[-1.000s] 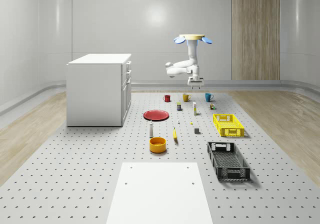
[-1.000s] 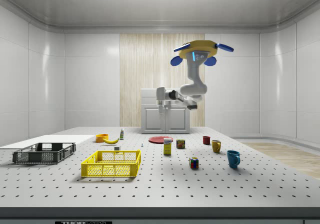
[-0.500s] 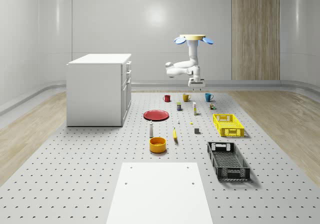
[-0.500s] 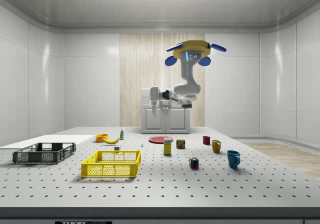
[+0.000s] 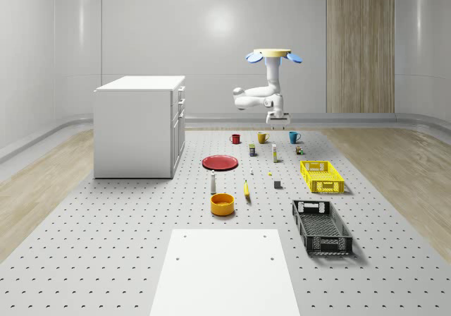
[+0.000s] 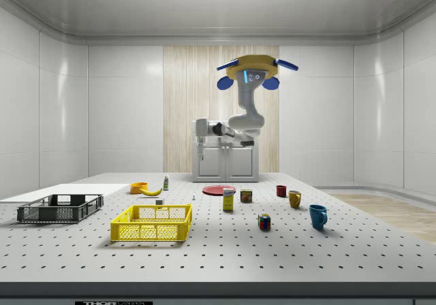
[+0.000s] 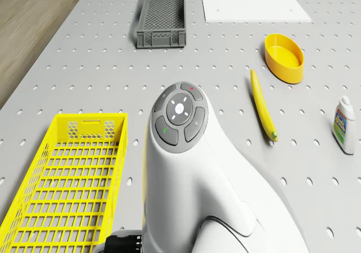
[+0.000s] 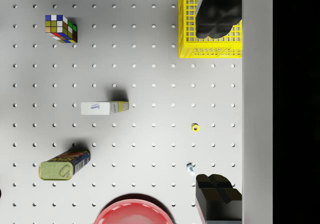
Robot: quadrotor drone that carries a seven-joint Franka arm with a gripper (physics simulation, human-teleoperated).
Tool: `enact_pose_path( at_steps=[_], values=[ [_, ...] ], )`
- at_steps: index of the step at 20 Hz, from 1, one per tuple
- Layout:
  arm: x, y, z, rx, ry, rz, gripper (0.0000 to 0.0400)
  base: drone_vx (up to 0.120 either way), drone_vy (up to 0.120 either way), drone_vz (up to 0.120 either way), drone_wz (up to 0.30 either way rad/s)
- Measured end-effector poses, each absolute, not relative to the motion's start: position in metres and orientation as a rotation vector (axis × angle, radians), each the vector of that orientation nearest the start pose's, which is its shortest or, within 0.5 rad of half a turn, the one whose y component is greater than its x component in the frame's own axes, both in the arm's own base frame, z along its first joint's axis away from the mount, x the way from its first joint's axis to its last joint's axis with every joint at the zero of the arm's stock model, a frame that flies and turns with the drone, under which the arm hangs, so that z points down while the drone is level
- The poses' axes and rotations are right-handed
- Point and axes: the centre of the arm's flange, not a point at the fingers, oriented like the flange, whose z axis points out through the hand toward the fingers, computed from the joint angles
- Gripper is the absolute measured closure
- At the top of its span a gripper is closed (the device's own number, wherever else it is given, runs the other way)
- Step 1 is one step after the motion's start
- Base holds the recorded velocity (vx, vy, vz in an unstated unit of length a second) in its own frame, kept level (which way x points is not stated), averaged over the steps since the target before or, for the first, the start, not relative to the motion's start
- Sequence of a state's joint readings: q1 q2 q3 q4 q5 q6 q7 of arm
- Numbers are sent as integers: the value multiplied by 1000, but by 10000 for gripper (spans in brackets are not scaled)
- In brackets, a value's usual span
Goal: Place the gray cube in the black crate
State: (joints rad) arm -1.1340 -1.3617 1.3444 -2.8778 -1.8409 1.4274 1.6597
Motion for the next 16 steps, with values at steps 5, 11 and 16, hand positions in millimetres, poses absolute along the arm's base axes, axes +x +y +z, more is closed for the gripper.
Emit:
enact_pose_path(
  at_steps=[5,11,16],
  values=[
    [307,0,491,1,-2,785,0,120,0,0,0],
    [307,0,491,1,-2,785,0,120,-100,0,0],
    [307,0,491,1,-2,785,0,120,-16,0,0]
  ],
)
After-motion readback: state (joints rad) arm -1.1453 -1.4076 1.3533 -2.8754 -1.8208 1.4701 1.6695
